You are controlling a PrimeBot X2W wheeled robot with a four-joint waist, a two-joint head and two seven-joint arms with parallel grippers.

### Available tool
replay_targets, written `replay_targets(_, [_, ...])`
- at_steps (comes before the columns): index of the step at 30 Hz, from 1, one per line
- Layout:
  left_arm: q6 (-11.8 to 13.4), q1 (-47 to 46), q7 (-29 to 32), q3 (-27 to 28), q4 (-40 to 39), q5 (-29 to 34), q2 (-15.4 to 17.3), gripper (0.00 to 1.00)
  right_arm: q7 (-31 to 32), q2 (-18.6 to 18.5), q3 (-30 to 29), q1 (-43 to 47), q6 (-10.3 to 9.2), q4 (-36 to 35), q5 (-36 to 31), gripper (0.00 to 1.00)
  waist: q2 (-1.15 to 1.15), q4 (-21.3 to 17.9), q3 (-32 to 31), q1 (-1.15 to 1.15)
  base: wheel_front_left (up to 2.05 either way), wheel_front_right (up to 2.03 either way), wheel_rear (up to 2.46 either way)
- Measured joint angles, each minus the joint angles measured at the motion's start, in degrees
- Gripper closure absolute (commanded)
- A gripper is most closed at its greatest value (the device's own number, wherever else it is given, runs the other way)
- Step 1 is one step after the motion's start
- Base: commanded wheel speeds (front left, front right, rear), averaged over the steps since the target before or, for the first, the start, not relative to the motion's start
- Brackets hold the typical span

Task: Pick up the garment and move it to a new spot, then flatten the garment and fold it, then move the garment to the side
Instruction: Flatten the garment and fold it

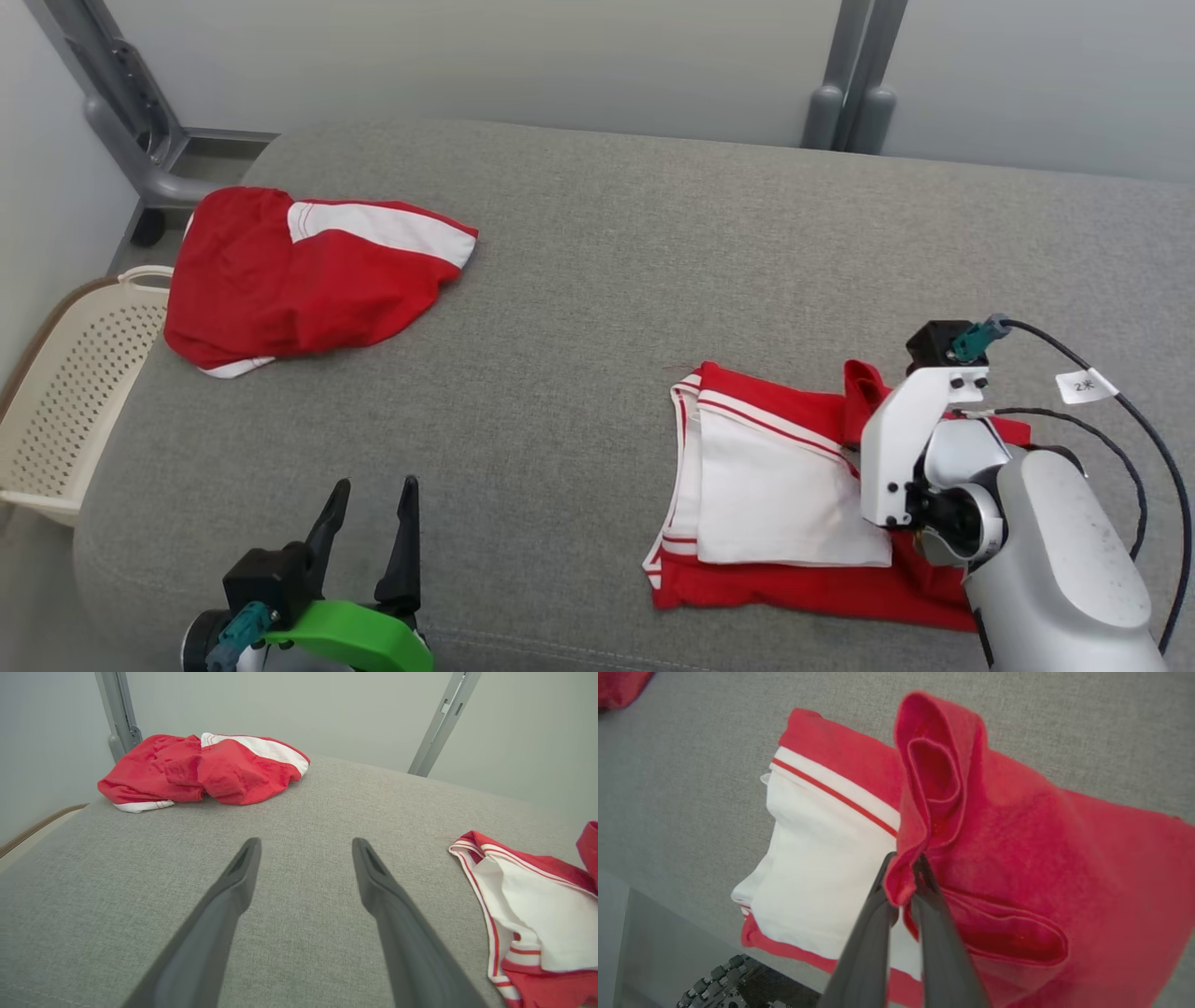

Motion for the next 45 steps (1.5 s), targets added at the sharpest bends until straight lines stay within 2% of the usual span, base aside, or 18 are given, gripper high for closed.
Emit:
replay_targets(12, [0.4, 0.0, 0.0, -0.4, -0.1, -0.4, -0.2, 0.00, -3.6, 0.0, 8.5, -4.2, 0.00, 7.5, 6.4, 1.00, 0.00, 3.6, 0.3, 0.00, 0.00, 0.00, 0.00])
replay_targets(25, [0.4, -0.1, 0.0, -1.0, 0.3, -0.9, -0.3, 0.00, -8.8, -0.1, 11.9, -8.8, -0.01, 18.1, 9.3, 1.00, 0.00, 6.1, 0.8, 0.00, 0.00, 0.00, 0.00])
replay_targets(26, [0.4, -0.1, 0.0, -1.0, 0.3, -0.9, -0.3, 0.00, -8.9, -0.1, 12.5, -8.9, -0.01, 18.6, 9.4, 0.58, 0.00, 6.2, 0.9, 0.00, 0.00, 0.00, 0.00])
replay_targets(27, [0.4, -0.1, 0.0, -1.0, 0.3, -0.9, -0.3, 0.00, -9.5, -0.1, 13.1, -9.0, -0.02, 18.7, 9.7, 0.00, 0.00, 6.2, 0.9, 0.00, 0.00, 0.00, 0.00])
replay_targets(32, [0.4, -0.1, 0.0, -0.8, 0.4, -1.0, -0.3, 0.00, -11.9, 0.0, 14.1, -9.9, -0.01, 18.7, 12.7, 0.00, 0.00, 6.2, 1.0, 0.00, 0.00, 0.00, 0.00])
replay_targets(37, [0.7, 0.0, 0.0, -0.5, 0.1, -1.0, -0.2, 0.00, -15.3, 0.0, 12.0, -11.1, -0.01, 16.5, 13.0, 0.00, 0.00, 5.4, 0.6, 0.00, 0.00, 0.00, 0.00])
replay_targets(40, [0.8, 0.1, 0.0, -0.4, -0.1, -1.0, -0.1, 0.00, -16.9, 0.0, 9.0, -11.0, -0.02, 14.8, 9.4, 0.00, 0.00, 4.8, 0.2, 0.00, 0.00, 0.00, 0.00])
replay_targets(45, [0.8, 0.6, 0.0, -0.3, -0.2, -1.0, 0.2, 0.00, -17.8, -0.2, 3.2, -6.6, -0.01, 9.6, -1.5, 0.00, 0.00, 3.7, -0.7, 0.00, 0.00, 0.00, 0.00])
